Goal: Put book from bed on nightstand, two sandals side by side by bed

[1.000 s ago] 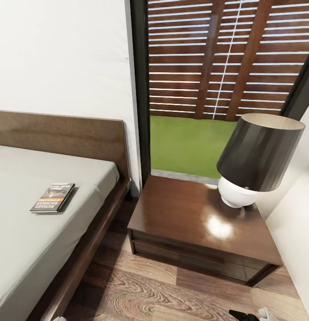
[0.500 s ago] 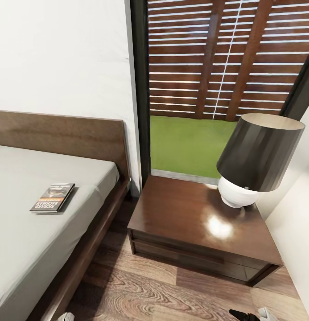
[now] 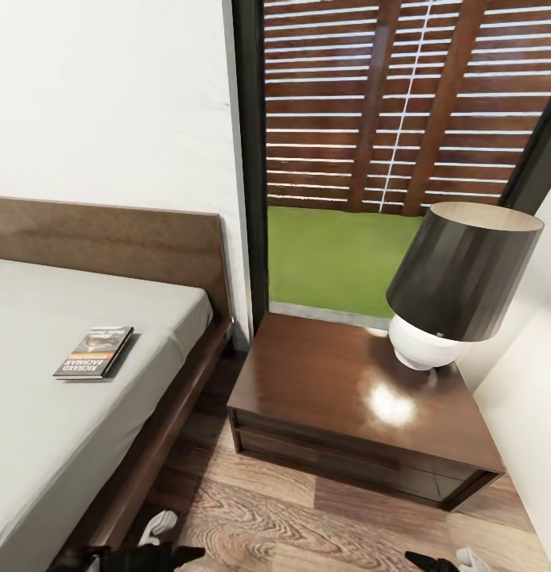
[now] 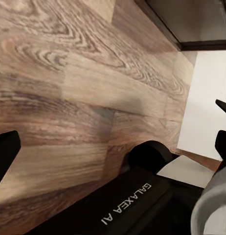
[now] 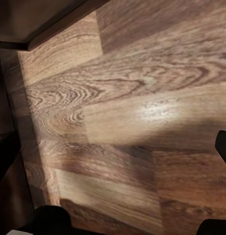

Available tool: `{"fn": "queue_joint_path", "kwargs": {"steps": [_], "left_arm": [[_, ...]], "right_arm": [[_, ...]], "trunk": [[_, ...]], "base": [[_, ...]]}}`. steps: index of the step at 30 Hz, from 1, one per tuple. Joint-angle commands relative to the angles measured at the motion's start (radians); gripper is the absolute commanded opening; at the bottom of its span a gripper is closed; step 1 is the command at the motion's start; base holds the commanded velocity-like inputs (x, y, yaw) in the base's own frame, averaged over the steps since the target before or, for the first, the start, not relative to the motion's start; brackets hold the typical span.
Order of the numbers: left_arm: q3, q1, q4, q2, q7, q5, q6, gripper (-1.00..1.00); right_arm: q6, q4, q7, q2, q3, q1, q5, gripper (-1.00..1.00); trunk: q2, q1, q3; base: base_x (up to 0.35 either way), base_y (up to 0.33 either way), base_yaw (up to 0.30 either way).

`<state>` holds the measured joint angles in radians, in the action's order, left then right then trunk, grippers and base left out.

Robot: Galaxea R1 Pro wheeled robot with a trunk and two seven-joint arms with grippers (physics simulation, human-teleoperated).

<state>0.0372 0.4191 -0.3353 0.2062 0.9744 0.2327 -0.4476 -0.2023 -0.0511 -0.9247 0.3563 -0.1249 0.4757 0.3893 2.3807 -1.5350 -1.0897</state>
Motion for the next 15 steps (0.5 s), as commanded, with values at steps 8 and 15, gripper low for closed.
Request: {"fn": "queue_joint_path", "kwargs": {"steps": [8, 15], "left_arm": [[0.002, 0.001, -0.173, -0.018, -0.072, 0.032, -0.140, 1.00], [0.000, 0.002, -0.292, -0.005, -0.116, 0.083, -0.242, 1.00]], "right_arm": [[0.005, -0.003, 0.053, -0.010, -0.013, 0.001, 0.007, 1.00], [0.021, -0.003, 0.086, -0.013, -0.013, 0.001, 0.010, 1.00]], "trunk": [[0.000, 0.000, -0.001], [0.000, 0.000, -0.001]], "base": [[0.000, 0.000, 0.000], [0.000, 0.000, 0.000]]}}
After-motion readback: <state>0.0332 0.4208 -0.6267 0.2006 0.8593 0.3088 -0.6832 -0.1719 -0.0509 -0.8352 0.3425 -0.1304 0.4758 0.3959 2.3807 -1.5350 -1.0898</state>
